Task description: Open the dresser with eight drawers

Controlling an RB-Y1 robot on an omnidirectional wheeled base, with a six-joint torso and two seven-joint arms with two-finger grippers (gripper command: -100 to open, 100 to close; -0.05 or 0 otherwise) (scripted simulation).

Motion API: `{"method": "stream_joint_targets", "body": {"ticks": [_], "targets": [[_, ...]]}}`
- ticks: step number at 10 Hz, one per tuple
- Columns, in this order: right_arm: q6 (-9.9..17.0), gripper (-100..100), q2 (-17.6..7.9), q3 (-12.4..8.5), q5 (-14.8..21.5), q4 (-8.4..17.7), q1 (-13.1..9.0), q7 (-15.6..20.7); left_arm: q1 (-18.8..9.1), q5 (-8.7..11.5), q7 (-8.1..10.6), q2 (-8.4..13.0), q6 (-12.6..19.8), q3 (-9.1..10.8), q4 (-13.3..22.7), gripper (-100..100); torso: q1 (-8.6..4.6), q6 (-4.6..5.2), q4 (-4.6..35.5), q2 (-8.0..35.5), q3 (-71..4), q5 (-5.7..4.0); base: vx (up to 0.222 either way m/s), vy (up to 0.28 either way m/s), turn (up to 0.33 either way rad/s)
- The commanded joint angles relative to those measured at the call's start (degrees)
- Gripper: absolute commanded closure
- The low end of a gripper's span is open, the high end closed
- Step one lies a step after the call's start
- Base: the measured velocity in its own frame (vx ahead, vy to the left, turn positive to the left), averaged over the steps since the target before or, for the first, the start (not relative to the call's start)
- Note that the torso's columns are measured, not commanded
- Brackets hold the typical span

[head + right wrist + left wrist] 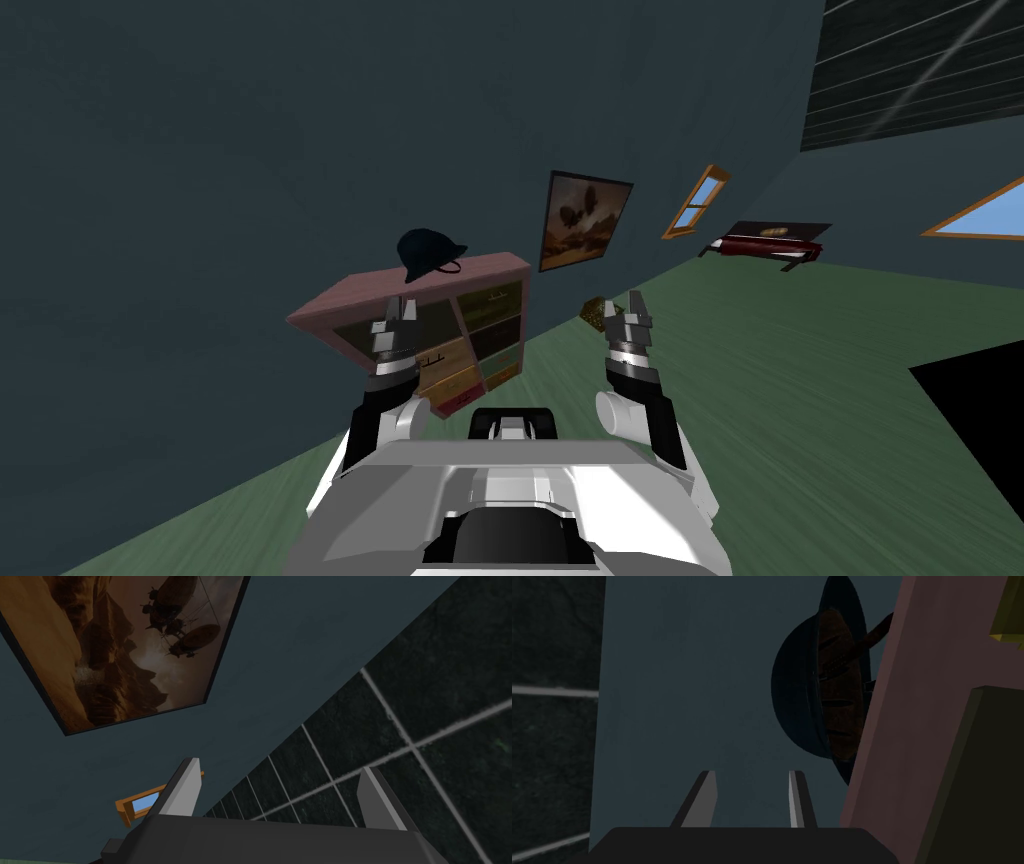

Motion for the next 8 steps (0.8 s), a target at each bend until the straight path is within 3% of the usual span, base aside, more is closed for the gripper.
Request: {"method": "stream_joint_targets", "body": {"ticks": [1,2,3,5,6,8], "targets": [[0.0,0,0.0,0.0,0.0,0.0,0.0,0.0,0.0,0.0,0.0,0.0,0.0,0.0,0.0,0,0.0,0.0,4.2,4.2,-8.5,0.0,0.0,0.0,0.0],[0.0,0,0.0,0.0,0.0,0.0,0.0,0.0,0.0,0.0,0.0,0.0,0.0,0.0,0.0,0,0.0,0.0,8.5,8.5,-16.9,0.0,0.0,0.0,0.0],[0.0,0,0.0,0.0,0.0,0.0,0.0,0.0,-0.2,0.0,-0.05,2.7,0.0,0.12,1.1,-100,0.0,0.0,12.7,12.7,-25.4,0.0,0.013,-0.024,0.013],[0.0,0,0.0,0.0,0.0,0.0,0.0,0.0,-0.6,-0.1,-0.13,4.7,0.1,0.29,2.7,-100,-0.09,0.0,15.1,15.1,-30.5,-0.02,0.01,-0.047,0.016],[0.0,0,0.0,0.0,0.0,0.0,0.0,0.0,-1.0,-0.1,-0.23,6.2,0.1,0.51,4.7,-100,-0.07,0.0,15.3,15.3,-30.7,-0.02,0.028,-0.065,0.026],[0.0,0,0.0,0.0,0.0,0.0,0.0,0.0,-1.5,-0.2,-0.35,7.1,0.2,0.77,7.0,-100,-0.06,0.0,15.3,15.3,-30.8,-0.02,0.035,-0.085,0.021]]}}
